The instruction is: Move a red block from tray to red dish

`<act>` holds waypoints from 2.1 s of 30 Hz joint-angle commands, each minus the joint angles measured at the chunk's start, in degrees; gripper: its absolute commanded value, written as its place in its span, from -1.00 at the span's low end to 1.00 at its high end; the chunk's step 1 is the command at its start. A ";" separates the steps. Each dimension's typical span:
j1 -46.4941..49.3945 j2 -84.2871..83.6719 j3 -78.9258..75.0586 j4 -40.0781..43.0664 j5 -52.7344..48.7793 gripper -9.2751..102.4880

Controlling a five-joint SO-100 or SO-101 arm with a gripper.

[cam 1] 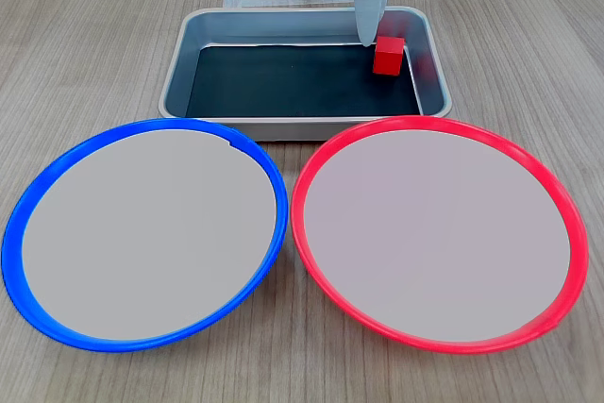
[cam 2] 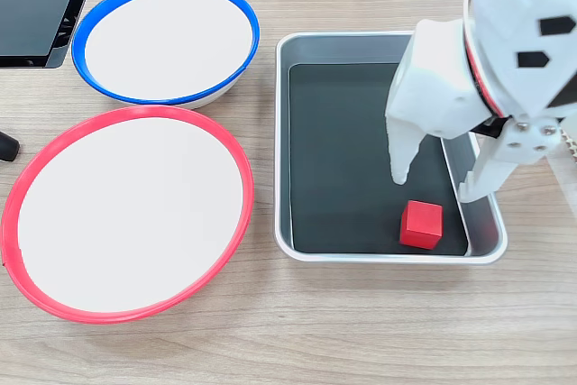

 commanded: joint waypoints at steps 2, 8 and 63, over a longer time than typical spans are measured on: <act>0.00 -2.20 0.00 -3.96 -0.26 -0.48; -2.02 -5.89 -0.26 -6.68 0.79 -0.49; 6.59 -33.05 -35.51 -32.52 77.17 -0.84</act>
